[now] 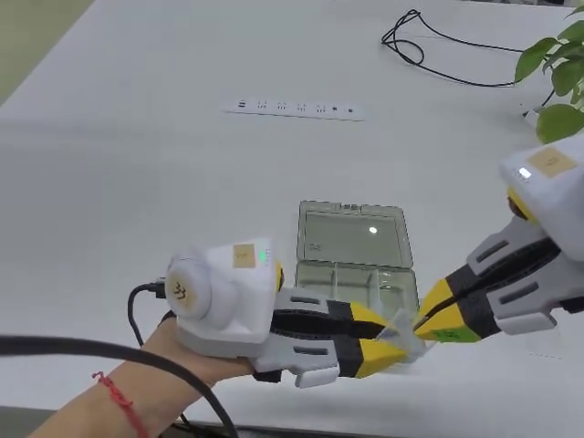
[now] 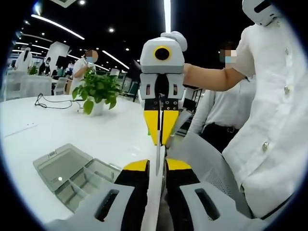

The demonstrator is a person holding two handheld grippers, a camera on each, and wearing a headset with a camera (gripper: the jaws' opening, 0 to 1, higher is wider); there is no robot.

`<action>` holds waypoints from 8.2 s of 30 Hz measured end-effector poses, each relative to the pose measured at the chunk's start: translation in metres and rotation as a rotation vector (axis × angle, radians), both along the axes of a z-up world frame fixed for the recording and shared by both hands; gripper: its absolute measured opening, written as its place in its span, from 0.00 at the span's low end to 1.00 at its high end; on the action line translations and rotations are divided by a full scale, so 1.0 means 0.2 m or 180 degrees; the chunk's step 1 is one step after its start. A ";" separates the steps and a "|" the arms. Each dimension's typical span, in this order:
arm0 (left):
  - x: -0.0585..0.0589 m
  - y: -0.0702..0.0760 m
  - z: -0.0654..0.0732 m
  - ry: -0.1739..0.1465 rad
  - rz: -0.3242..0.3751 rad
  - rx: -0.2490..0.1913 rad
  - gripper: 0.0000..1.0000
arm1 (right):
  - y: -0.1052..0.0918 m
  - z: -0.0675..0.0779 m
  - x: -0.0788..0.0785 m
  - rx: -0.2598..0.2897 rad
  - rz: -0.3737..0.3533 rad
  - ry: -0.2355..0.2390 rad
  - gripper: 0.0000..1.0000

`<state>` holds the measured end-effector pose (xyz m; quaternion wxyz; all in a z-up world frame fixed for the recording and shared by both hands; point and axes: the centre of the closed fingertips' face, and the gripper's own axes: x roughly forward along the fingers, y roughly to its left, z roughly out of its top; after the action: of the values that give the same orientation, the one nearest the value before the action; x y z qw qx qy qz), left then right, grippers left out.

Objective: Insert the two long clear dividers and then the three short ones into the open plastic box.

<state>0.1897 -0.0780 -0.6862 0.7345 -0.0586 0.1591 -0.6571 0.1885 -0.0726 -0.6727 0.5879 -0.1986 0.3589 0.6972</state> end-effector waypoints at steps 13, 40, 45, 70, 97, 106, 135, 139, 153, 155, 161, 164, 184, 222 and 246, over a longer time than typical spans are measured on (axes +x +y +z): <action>0.07 0.07 -0.04 -0.0073 0.0231 0.0145 0.43 | 0.00 0.03 0.07 0.0026 -0.0124 -0.0090 0.03; 0.17 0.29 -0.14 -0.0227 0.0647 0.0453 0.88 | 0.08 -0.07 0.31 -0.0046 -0.0268 -0.0389 0.03; 0.18 0.33 -0.16 -0.0233 0.0718 0.0498 0.93 | 0.08 -0.11 0.35 -0.0088 -0.0243 -0.0479 0.03; 0.18 0.40 -0.23 -0.0150 0.0852 0.0588 1.00 | 0.09 -0.43 0.42 -0.0265 -0.0185 -0.0539 0.02; 0.17 0.40 -0.25 -0.0105 0.0848 0.0557 1.00 | 0.10 -0.47 0.41 -0.0247 -0.0112 -0.0577 0.02; 0.17 0.40 -0.25 -0.0102 0.0833 0.0566 1.00 | 0.12 -0.49 0.41 -0.0274 -0.0099 -0.0571 0.02; 0.16 0.42 -0.30 -0.0089 0.0805 0.0668 1.00 | 0.13 -0.70 0.40 -0.0661 0.0113 -0.0762 0.02; 0.16 0.42 -0.30 -0.0091 0.0810 0.0663 1.00 | 0.13 -0.72 0.40 -0.0719 0.0172 -0.0820 0.02; 0.16 0.42 -0.30 -0.0087 0.0812 0.0661 1.00 | 0.13 -0.70 0.40 -0.0654 0.0008 -0.0695 0.05; 0.16 0.42 -0.30 -0.0090 0.0817 0.0661 1.00 | 0.13 -0.69 0.40 -0.0639 -0.0008 -0.0694 0.06; 0.16 0.42 -0.30 -0.0088 0.0815 0.0666 1.00 | 0.13 -0.64 0.41 -0.0573 -0.0097 -0.0706 0.11; 0.16 0.42 -0.30 -0.0090 0.0812 0.0662 1.00 | 0.13 -0.61 0.42 -0.0516 -0.0157 -0.0706 0.14; 0.17 0.43 -0.28 -0.0104 0.0795 0.0686 1.00 | 0.00 -0.43 0.44 -0.0314 -0.0407 -0.0753 0.26; 0.18 0.46 -0.32 -0.0131 0.0761 0.0862 1.00 | -0.92 -0.65 0.35 -0.1183 -0.0639 -0.0649 0.45; 0.18 0.48 -0.34 -0.0082 0.0800 0.0891 1.00 | -1.12 -0.86 0.36 -0.1747 -0.0242 -0.0772 0.43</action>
<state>0.2251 0.0181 -0.7533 0.8138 0.0331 0.2310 -0.5323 0.2597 -0.2971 -0.8449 0.5765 -0.4183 0.4683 0.5228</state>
